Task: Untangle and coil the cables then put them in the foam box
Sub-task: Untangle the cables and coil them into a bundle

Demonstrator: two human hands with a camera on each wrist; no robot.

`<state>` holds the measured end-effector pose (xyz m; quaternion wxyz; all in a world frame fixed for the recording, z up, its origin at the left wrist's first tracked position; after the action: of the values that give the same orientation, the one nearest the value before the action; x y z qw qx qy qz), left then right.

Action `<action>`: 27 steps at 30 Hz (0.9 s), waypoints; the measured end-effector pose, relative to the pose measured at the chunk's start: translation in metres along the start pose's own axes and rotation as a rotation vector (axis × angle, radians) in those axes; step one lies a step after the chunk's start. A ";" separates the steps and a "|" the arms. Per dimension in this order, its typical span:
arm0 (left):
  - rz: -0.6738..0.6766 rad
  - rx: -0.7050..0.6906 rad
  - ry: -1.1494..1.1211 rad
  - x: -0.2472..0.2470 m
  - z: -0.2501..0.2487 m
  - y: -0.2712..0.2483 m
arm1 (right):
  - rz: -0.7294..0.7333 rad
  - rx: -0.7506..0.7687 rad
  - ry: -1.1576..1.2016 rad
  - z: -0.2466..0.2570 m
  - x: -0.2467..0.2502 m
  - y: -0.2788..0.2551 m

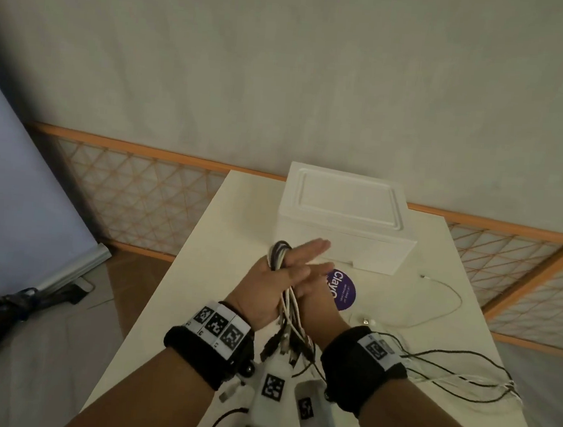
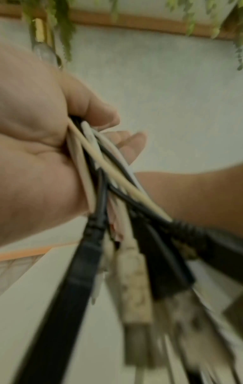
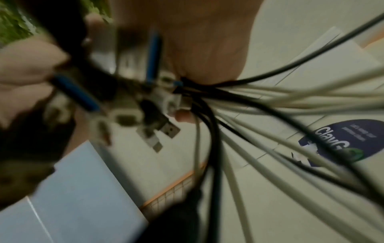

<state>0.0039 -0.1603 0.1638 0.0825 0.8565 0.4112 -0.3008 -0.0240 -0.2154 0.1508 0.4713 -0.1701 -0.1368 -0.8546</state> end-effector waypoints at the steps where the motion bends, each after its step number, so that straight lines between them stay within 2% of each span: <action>1: -0.053 -0.031 -0.022 0.006 -0.003 0.007 | 0.019 0.086 -0.140 0.006 -0.007 0.000; 4: -0.165 -0.109 0.136 0.028 0.000 0.019 | 0.235 0.293 -0.661 0.007 -0.035 -0.001; 8: -0.276 -0.126 0.356 0.054 0.014 0.030 | 0.278 0.420 -0.916 0.003 -0.049 -0.006; 14: -0.502 -0.123 0.437 0.077 0.034 0.048 | 0.345 0.438 -1.002 -0.014 -0.053 -0.011; 18: -0.520 -0.219 0.572 0.071 0.028 0.052 | 0.382 0.484 -0.977 -0.022 -0.056 -0.012; 20: -0.539 -0.215 0.591 0.072 0.029 0.052 | 0.417 0.491 -0.969 -0.026 -0.060 -0.015; 22: -0.549 -0.241 0.660 0.075 0.027 0.048 | 0.421 0.453 -0.940 -0.029 -0.062 -0.016; 25: -0.565 -0.327 0.950 0.092 0.020 0.049 | 0.353 0.298 -0.918 -0.035 -0.057 -0.019; 27: -0.600 -0.335 1.065 0.109 0.018 0.048 | 0.375 0.238 -0.921 -0.041 -0.057 -0.026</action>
<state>0.0848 -0.1272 0.0806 -0.0883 0.7118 0.6595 0.2248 -0.0248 -0.1751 0.0877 0.5236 -0.4959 -0.3938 -0.5700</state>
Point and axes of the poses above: each hand's wrist, its own y-axis towards the middle knuckle, its own x-axis out of the back of the hand, z = x × y, the point moved 8 cm from there along y, towards the middle knuckle, and after that the axes turned 14 degrees about -z, right-handed, at the moved point
